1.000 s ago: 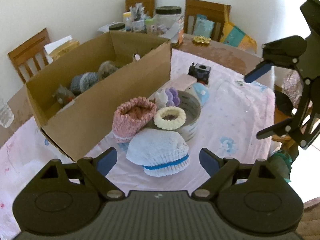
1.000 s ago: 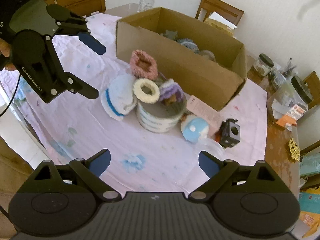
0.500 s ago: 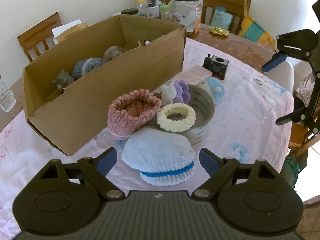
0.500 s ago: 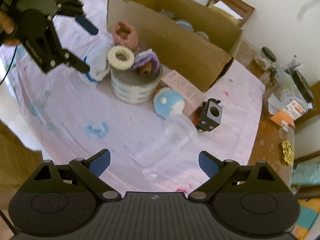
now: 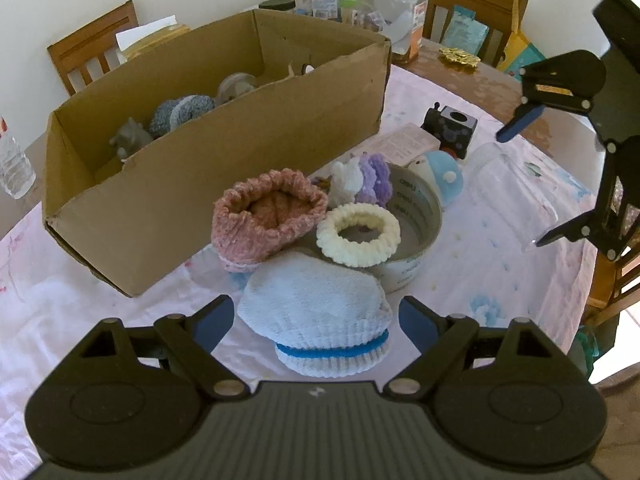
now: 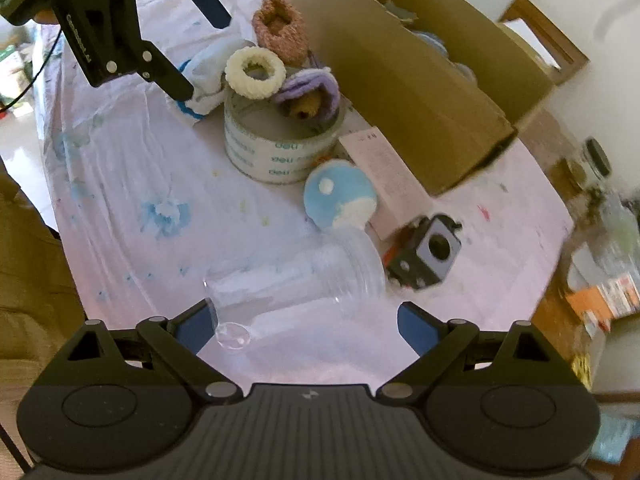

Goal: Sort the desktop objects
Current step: 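Move the left tool to the white knit hat while the right tool reaches the clear jar, then grasp the white knit hat with the left tool while the right tool grasps the clear jar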

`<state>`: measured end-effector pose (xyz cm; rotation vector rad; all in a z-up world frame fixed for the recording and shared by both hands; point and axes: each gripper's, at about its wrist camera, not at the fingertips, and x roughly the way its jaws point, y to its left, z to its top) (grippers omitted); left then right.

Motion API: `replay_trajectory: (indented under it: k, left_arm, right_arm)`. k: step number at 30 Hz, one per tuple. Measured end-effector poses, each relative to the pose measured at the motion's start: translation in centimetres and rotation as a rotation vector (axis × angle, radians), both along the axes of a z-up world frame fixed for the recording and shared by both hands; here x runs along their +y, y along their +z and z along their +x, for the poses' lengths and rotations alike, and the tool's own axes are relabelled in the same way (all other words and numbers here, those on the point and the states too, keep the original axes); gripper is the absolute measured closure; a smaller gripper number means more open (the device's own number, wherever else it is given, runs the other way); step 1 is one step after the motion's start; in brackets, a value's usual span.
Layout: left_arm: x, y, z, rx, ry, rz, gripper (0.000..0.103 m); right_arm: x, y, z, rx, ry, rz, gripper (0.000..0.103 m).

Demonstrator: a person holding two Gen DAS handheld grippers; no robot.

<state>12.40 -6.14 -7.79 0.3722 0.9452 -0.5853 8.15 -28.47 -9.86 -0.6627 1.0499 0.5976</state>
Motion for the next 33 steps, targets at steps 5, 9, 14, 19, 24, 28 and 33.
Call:
replay_trajectory:
  k: [5, 9, 14, 19, 24, 28, 33]
  left_arm:
    - [-0.2, -0.3, 0.2, 0.01, 0.03, 0.006, 0.014]
    - [-0.4, -0.7, 0.4, 0.017, 0.051, 0.008, 0.014]
    - [-0.5, -1.2, 0.9, 0.02, 0.038, 0.004, 0.014]
    - [-0.5, -1.7, 1.3, 0.023, -0.02, 0.013, 0.013]
    - [-0.2, -2.5, 1.9, 0.041, -0.049, 0.011, 0.013]
    - [0.2, -3.1, 2.5, 0.067, -0.056, -0.015, 0.011]
    - [0.8, -3.0, 2.8, 0.096, -0.063, -0.058, 0.016]
  right_arm:
    - [0.2, -0.6, 1.3, 0.031, 0.055, 0.022, 0.006]
    - [0.3, -0.9, 1.8, 0.047, 0.085, 0.042, 0.006]
    - [0.5, -0.9, 2.1, 0.057, 0.115, 0.059, 0.006]
    - [0.8, -0.8, 2.1, 0.065, 0.136, 0.073, 0.009]
    - [0.6, -0.7, 1.9, 0.062, 0.113, 0.083, 0.009]
    - [1.1, -0.6, 1.6, 0.061, 0.074, 0.086, 0.009]
    - [1.5, -0.1, 1.3, 0.06, 0.036, 0.09, 0.009]
